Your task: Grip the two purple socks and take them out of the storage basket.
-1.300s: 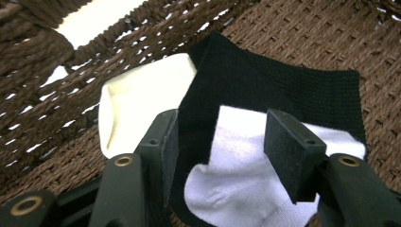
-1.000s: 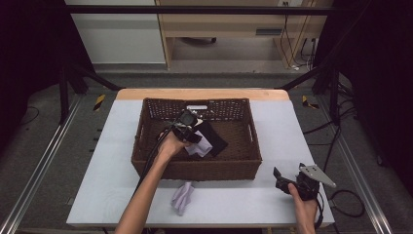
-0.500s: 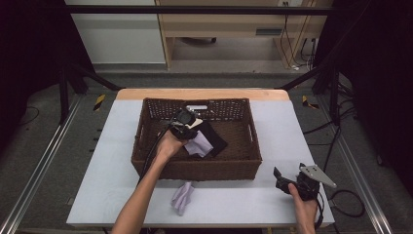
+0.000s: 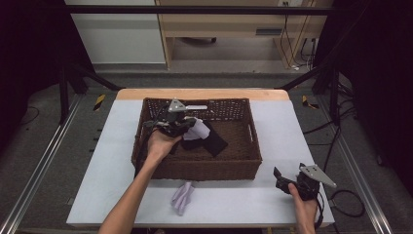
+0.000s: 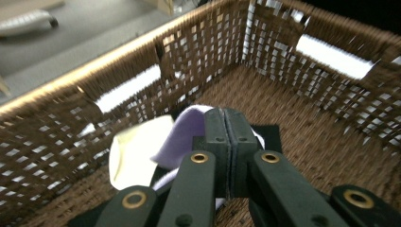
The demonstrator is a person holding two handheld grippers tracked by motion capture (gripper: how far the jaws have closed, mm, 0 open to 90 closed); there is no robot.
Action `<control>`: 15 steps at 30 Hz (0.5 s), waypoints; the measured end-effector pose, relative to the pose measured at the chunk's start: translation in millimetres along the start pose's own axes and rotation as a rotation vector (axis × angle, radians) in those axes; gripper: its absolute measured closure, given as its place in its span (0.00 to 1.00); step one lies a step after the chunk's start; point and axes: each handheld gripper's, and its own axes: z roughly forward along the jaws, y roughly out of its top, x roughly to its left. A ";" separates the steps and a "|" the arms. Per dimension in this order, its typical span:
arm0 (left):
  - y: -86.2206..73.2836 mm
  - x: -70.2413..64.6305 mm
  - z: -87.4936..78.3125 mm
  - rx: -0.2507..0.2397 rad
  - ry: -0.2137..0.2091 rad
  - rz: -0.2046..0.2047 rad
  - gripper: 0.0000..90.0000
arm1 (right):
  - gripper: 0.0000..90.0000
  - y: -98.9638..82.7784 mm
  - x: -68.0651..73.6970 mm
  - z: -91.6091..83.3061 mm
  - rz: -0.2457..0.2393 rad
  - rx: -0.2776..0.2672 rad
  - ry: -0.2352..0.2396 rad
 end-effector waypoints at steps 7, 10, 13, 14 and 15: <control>3.5 -7.2 -34.6 -0.089 -0.005 0.006 0.98 | 0.04 0.0 0.0 0.0 0.001 0.001 -0.001; 2.3 -13.1 -52.8 -0.136 -0.021 0.006 0.98 | 0.04 0.0 0.1 -0.1 0.001 0.000 -0.002; 0.6 -17.7 -66.7 -0.166 -0.035 0.010 0.98 | 0.04 0.0 0.0 0.0 0.001 0.000 -0.002; -0.1 -19.0 -71.2 -0.177 -0.043 0.011 0.98 | 0.04 0.0 0.1 0.0 0.001 0.000 -0.003; -0.1 -19.0 -71.2 -0.177 -0.043 0.011 0.98 | 0.04 0.0 0.1 0.0 0.001 0.000 -0.003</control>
